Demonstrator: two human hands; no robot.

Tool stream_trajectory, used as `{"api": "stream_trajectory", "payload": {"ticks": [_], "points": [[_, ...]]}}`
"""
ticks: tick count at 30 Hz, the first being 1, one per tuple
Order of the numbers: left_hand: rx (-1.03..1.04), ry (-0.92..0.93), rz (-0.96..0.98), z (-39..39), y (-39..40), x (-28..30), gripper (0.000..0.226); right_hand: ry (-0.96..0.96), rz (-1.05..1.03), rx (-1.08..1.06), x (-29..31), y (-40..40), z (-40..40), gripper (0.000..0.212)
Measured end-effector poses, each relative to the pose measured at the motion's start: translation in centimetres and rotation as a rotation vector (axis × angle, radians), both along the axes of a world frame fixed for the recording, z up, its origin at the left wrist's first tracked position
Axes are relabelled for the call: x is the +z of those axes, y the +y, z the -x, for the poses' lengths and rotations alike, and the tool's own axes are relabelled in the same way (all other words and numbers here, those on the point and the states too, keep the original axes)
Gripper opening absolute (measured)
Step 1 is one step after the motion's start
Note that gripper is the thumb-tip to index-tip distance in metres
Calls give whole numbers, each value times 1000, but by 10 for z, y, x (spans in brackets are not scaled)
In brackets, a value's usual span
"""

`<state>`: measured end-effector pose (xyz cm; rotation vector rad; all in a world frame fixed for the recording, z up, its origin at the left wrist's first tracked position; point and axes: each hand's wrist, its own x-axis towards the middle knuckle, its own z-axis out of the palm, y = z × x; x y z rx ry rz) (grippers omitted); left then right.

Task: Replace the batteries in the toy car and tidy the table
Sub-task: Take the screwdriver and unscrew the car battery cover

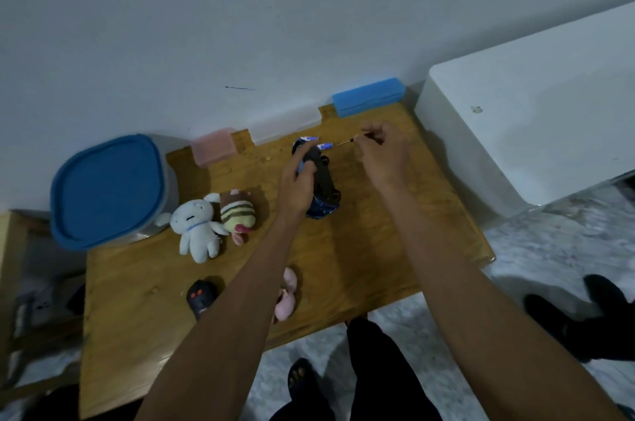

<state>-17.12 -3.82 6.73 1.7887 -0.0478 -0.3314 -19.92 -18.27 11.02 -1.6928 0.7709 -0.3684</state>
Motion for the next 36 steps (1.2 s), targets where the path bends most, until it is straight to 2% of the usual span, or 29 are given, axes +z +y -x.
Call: {"api": "stream_trajectory", "payload": {"ticks": [5,8,14,20,27,36], "points": [[-27,106,137,8,10,13,58,-61,-160,-53,6,8,1,22],[-14,161,144,12,10,21,53,-105,-262,-62,8,13,3,21],[17,68,94,20,9,30,41,-127,-242,-56,16,18,5,22],[-79,-9,19,20,11,34,51,-153,-201,-28,15,18,10,26],[-167,-123,-68,17,14,24,63,-160,-175,-98,18,15,9,24],[-47,-46,-16,17,18,20,53,-194,-207,-63,21,18,5,17]]}}
